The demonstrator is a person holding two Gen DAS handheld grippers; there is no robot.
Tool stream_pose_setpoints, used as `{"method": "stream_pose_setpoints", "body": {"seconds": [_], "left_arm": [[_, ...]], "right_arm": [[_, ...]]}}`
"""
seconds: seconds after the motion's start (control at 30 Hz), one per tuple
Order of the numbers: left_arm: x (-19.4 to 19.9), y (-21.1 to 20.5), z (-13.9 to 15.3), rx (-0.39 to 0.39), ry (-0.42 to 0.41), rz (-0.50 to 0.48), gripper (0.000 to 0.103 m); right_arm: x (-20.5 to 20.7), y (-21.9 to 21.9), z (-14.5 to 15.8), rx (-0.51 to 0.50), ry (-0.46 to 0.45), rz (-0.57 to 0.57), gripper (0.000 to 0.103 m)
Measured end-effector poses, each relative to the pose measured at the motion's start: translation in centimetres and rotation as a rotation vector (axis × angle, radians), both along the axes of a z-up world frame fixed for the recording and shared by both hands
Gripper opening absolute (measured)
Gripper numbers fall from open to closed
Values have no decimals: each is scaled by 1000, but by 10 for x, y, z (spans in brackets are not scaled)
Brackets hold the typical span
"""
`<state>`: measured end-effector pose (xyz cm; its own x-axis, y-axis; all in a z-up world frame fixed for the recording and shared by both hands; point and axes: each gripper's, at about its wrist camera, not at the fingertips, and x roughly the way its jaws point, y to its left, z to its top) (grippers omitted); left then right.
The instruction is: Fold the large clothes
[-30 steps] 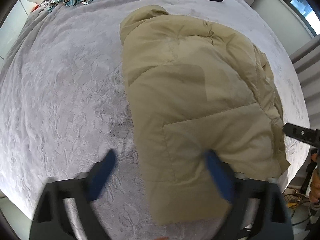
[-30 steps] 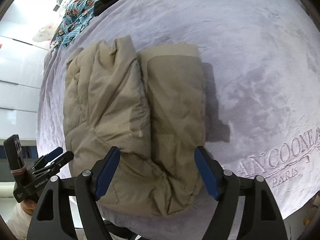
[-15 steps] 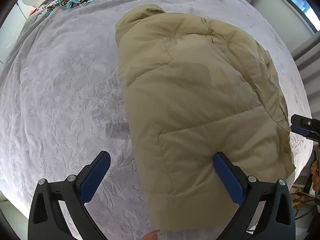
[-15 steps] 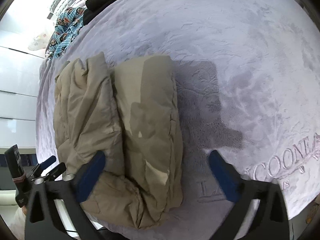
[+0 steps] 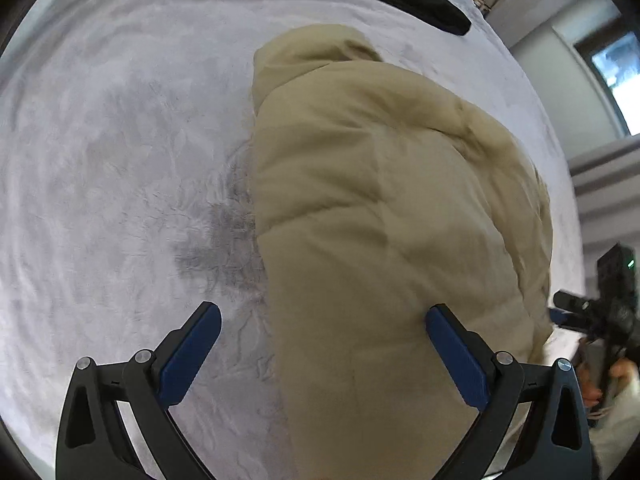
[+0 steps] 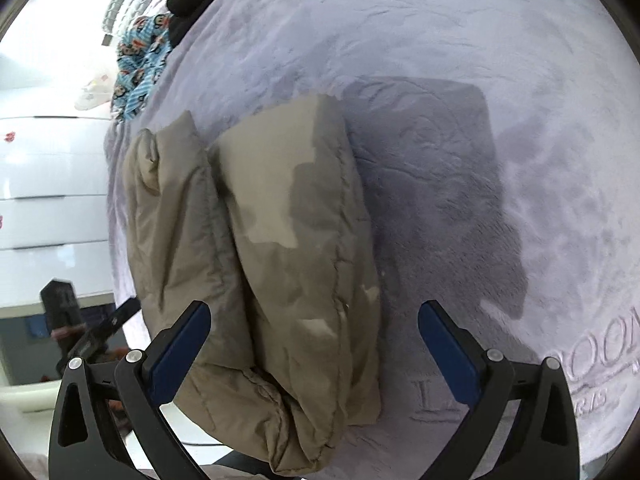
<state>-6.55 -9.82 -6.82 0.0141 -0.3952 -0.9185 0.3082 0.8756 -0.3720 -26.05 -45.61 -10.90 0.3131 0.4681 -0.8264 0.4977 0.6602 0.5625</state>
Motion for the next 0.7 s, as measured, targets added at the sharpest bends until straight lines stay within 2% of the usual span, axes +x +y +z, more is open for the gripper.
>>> {"method": "stream_pose_setpoints", "body": {"seconds": [0.1,0.2,0.27,0.37,0.47,0.6,0.63,0.7], "left_arm": [[15,8,-21,-151,133,24,103],[24,8,-40,-260,211,28,103],[29,2,-51,-295,239,19,103],[36,-9,-69,-304,264,16,103],[40,-14,-83,-312,313,43,103],[36,-27,-78,-279,298,43,103],[33,-33,-73,-267,279,36,100],[30,-39,-58,-253,239,20,89]], "right_arm": [[10,2,-11,44,4,45,103],[20,3,-25,110,0,71,103],[30,4,-36,157,-19,80,103],[46,4,-50,188,-42,78,103],[64,7,-74,236,-9,79,103],[70,8,-82,251,29,39,103],[69,7,-82,257,32,28,103],[66,6,-84,287,52,6,101]]}}
